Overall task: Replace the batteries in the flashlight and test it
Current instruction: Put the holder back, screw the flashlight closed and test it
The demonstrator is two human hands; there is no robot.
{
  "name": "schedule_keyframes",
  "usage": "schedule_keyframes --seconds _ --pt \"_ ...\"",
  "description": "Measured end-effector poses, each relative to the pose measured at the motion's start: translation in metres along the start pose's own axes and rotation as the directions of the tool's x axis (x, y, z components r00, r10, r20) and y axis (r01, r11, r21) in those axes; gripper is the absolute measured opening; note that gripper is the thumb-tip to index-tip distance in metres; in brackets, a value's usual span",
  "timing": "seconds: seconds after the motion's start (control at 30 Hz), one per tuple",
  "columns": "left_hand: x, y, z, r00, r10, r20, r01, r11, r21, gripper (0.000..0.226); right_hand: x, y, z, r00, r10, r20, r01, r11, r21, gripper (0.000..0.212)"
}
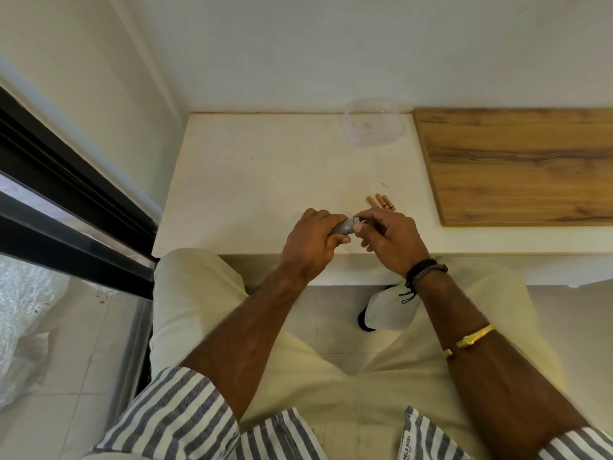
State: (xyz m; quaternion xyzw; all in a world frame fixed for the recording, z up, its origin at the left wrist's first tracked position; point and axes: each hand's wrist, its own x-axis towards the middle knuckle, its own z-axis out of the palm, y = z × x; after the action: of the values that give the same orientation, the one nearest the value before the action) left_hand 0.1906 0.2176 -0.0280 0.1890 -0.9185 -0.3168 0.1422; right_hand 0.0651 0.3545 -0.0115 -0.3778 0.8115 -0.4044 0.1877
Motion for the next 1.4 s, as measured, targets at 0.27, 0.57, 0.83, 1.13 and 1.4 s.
schedule_keyframes --seconds 0.27,0.57,0.83,1.13,1.4 --pt "0.001 0.003 0.004 0.999 0.034 -0.008 -0.035 0.999 -0.007 0.033 0.000 -0.002 0.007 0.995 0.085 -0.053 -0.096 0.963 -0.252 0.053" --pt "0.003 -0.002 0.004 0.999 -0.012 0.034 0.015 0.994 -0.108 0.031 0.001 0.001 0.002 0.997 -0.083 0.009 0.083 0.996 -0.023 0.023" --pt "0.003 0.001 0.003 1.000 -0.005 0.014 0.006 0.998 -0.068 0.029 0.000 0.001 -0.003 0.999 -0.038 -0.003 0.038 0.999 -0.021 0.022" --pt "0.001 0.004 0.002 0.999 0.043 -0.006 -0.043 0.999 -0.021 0.027 0.000 -0.004 -0.002 0.999 0.013 -0.051 -0.017 0.996 -0.090 0.036" --pt "0.005 0.001 -0.001 0.997 -0.021 0.073 0.026 0.997 -0.068 0.031 -0.002 -0.004 -0.009 0.998 -0.064 0.013 0.064 0.998 -0.008 0.030"
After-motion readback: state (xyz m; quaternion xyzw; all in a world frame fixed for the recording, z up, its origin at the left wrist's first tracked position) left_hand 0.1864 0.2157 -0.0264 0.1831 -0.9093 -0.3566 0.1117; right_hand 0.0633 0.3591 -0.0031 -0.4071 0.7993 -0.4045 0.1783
